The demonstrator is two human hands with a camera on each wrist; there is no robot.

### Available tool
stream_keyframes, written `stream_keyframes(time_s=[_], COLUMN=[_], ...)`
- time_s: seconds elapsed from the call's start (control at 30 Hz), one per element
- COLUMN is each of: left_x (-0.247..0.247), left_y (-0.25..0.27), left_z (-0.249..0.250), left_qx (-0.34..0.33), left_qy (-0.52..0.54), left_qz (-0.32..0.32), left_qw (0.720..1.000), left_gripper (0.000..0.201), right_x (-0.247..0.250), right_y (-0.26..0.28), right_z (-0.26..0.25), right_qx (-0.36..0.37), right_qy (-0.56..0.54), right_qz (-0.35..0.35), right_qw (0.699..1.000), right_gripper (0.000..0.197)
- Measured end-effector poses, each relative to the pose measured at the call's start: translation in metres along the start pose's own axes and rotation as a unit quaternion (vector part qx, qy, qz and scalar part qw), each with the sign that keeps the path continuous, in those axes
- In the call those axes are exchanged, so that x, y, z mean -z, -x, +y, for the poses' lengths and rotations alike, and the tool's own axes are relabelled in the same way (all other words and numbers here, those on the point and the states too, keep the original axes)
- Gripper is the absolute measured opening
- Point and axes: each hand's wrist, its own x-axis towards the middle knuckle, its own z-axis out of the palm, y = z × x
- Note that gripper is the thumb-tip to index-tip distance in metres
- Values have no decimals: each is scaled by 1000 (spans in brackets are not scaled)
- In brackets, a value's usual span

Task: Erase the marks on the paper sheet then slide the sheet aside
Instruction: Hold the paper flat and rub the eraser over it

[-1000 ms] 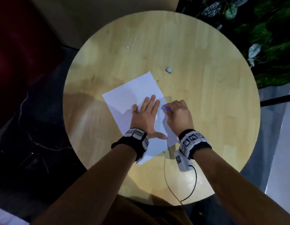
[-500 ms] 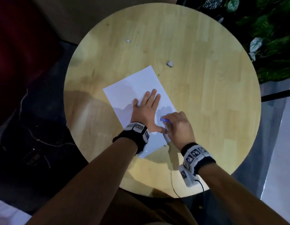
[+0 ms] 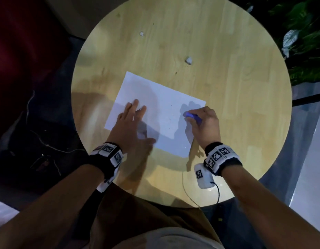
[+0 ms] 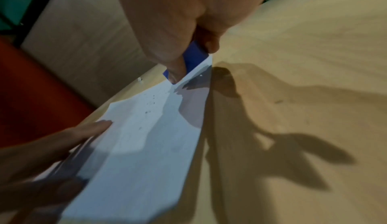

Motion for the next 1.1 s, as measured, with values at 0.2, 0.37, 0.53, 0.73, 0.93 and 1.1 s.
stream_keyframes(time_s=[0.2, 0.37, 0.53, 0.73, 0.93, 1.1], left_x=[0, -9, -10, -10, -12, -11], left_y=[-20, -45, -45, -44, -44, -44], left_z=[46, 54, 53, 55, 58, 58], left_qx=[-75, -87, -81, -77, -67, -69], left_qy=[34, -52, -68, -66, -66, -71], left_qz=[49, -58, -70, -70, -67, -68], left_qw=[995, 993, 992, 992, 993, 993], left_gripper=[92, 117, 130, 130, 131, 130], right_x=[-7, -13, -20, -13, -20, -14], right_y=[17, -15, 27, 5, 33, 6], right_z=[-4, -12, -18, -18, -22, -19], right_qx=[26, 29, 50, 91, 71, 92], right_qy=[31, 48, 53, 83, 52, 81], right_qz=[-50, -19, -50, -78, -71, -84], right_qw=[998, 998, 996, 989, 994, 989], right_gripper=[16, 16, 13, 13, 17, 15])
